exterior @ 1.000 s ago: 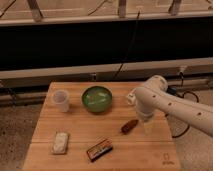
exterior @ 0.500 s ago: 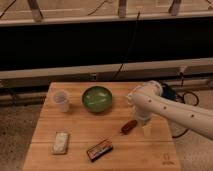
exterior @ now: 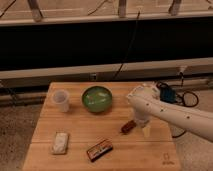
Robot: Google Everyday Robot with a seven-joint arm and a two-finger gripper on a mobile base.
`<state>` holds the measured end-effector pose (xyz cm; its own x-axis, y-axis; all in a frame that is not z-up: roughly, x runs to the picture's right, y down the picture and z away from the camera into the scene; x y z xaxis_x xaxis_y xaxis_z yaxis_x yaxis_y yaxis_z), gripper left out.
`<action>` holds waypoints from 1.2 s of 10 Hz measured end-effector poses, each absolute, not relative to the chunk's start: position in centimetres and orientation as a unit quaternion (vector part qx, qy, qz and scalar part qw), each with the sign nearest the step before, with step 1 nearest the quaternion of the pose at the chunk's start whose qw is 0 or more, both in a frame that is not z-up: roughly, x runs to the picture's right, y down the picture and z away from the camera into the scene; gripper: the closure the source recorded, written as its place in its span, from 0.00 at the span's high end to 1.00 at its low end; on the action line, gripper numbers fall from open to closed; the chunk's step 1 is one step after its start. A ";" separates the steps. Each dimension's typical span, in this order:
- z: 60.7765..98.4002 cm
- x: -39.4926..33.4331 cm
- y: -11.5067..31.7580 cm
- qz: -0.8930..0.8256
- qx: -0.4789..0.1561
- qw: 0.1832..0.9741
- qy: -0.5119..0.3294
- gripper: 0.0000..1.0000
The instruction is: Place the pepper in the ceramic cup
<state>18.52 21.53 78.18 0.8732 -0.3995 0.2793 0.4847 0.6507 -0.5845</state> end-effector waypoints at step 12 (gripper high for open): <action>80.4 18.5 23.2 -0.306 -0.331 0.889 -0.087 0.80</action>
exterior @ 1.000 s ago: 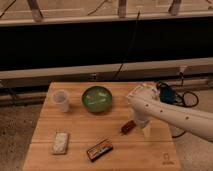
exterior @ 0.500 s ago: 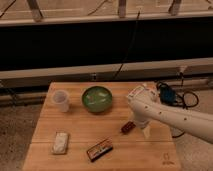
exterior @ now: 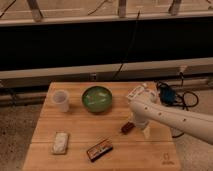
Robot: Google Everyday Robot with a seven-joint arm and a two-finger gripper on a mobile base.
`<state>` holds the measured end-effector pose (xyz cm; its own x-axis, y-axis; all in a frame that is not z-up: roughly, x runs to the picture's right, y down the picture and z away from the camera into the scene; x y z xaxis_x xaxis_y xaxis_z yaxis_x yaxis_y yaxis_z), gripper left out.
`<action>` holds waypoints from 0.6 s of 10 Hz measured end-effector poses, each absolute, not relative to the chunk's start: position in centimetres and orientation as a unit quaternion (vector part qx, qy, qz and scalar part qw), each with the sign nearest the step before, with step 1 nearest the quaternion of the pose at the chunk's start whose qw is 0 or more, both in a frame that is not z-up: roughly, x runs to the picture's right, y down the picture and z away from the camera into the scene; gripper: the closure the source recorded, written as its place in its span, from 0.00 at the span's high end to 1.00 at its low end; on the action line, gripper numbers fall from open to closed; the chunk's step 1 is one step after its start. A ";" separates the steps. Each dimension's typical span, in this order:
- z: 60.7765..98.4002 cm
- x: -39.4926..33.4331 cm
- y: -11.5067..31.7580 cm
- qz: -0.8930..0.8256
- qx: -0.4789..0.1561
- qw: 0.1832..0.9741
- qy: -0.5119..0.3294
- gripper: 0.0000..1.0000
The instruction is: Place the pepper in the ceramic cup
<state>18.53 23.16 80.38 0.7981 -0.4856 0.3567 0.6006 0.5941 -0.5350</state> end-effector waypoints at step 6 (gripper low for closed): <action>80.8 18.1 23.9 -0.307 -0.331 0.888 -0.093 0.80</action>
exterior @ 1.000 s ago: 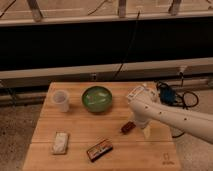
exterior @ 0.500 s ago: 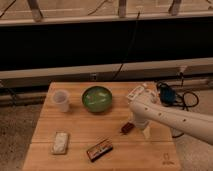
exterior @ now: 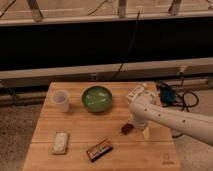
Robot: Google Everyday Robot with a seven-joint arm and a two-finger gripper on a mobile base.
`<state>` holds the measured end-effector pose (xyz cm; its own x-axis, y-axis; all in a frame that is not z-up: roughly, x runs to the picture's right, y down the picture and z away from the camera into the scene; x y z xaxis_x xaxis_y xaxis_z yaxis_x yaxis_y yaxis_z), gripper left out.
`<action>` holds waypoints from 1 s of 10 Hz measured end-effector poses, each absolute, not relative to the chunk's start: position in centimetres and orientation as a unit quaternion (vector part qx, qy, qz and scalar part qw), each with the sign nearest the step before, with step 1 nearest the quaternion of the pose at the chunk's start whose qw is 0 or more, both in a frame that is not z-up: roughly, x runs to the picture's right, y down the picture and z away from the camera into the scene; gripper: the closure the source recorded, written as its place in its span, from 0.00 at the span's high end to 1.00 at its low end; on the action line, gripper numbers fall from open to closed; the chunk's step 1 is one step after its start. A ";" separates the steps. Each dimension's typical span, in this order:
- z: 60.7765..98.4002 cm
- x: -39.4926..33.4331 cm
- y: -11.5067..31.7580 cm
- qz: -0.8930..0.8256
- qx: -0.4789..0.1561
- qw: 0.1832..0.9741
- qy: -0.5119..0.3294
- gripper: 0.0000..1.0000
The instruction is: Place the pepper in the ceramic cup
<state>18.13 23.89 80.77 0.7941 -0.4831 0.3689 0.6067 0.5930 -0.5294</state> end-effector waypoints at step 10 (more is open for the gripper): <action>80.8 17.5 24.9 -0.304 -0.335 0.887 -0.099 0.80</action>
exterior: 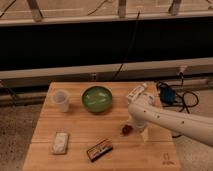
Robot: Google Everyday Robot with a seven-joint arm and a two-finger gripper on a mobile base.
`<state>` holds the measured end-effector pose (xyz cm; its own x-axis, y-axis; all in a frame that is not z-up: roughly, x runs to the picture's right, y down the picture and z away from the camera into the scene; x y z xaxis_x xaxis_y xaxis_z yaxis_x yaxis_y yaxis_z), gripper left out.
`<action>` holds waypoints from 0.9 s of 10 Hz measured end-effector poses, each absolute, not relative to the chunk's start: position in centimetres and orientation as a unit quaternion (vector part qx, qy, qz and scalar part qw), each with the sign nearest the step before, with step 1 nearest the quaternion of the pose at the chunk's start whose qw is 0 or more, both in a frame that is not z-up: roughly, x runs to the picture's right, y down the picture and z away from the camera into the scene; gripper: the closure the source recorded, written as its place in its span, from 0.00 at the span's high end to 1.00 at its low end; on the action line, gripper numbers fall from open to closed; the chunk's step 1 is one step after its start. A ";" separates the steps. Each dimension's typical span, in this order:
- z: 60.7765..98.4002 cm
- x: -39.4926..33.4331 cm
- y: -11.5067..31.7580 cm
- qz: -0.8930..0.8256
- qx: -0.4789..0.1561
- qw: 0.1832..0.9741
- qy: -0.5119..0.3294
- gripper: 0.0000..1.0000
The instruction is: Place the pepper in the ceramic cup
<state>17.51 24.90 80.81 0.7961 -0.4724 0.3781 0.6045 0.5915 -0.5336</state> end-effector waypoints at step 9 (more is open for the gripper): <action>80.9 16.9 25.8 -0.300 -0.338 0.886 -0.103 0.80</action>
<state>16.91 25.83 80.85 0.7986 -0.4622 0.3854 0.6015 0.5917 -0.5368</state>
